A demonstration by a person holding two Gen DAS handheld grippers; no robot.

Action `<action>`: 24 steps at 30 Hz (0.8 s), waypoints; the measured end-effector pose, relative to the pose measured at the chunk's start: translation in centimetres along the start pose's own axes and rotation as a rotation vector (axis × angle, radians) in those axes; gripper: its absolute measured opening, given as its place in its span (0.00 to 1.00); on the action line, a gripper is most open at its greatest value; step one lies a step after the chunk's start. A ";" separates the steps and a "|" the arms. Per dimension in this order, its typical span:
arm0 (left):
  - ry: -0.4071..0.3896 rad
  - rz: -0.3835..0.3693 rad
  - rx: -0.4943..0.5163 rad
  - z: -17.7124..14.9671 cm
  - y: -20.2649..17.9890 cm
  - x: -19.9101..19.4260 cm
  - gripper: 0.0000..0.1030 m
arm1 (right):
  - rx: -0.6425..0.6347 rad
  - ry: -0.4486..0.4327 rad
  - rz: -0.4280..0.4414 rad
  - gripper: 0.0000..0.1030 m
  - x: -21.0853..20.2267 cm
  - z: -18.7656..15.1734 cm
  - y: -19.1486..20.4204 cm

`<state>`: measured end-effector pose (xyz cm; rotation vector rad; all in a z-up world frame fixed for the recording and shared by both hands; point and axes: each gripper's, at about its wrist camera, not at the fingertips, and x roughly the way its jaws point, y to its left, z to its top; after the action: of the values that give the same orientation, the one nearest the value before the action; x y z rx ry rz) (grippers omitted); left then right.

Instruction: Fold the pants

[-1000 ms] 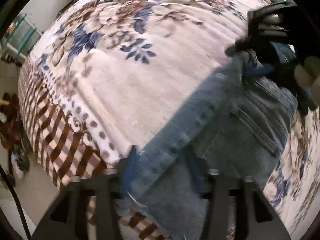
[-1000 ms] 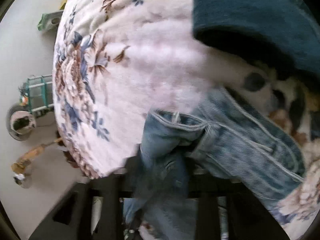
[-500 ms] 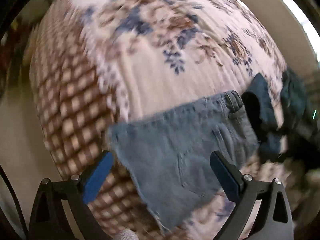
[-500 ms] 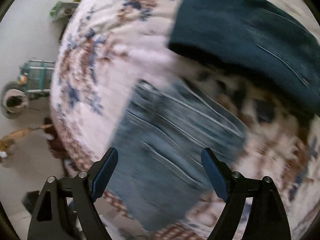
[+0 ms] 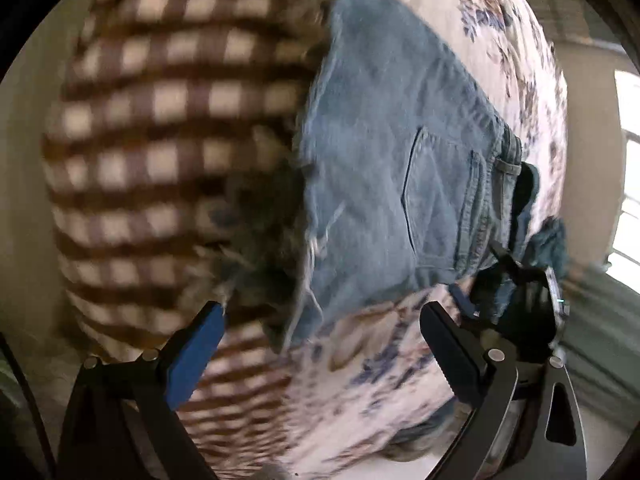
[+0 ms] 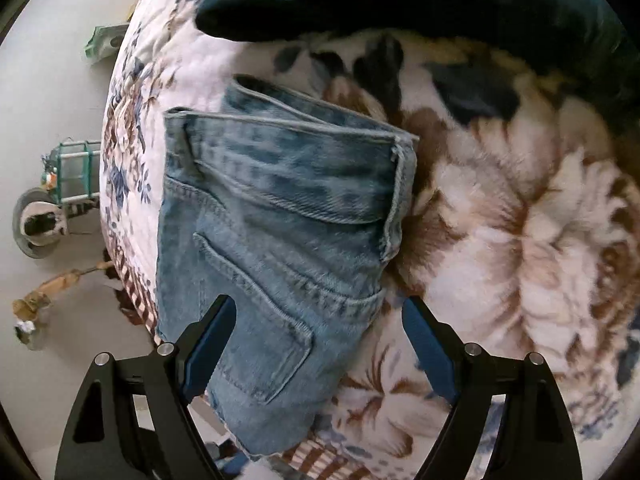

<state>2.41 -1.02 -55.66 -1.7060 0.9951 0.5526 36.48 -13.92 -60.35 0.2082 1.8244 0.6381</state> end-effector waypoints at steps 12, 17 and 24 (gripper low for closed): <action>-0.082 -0.252 -0.280 0.4 1.4 4.5 0.95 | 0.013 0.011 0.172 0.85 1.6 0.4 -3.0; -0.106 -0.293 -0.387 1.6 1.7 4.7 0.95 | 0.030 -0.014 0.230 0.85 2.2 1.4 -2.9; -0.165 -0.227 -0.357 2.8 -0.1 3.4 0.43 | 0.083 -0.112 0.251 0.48 3.3 2.2 -3.1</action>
<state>4.62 0.36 -59.21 -2.0189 0.5984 0.7395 37.89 -14.35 -65.17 0.5245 1.7323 0.7101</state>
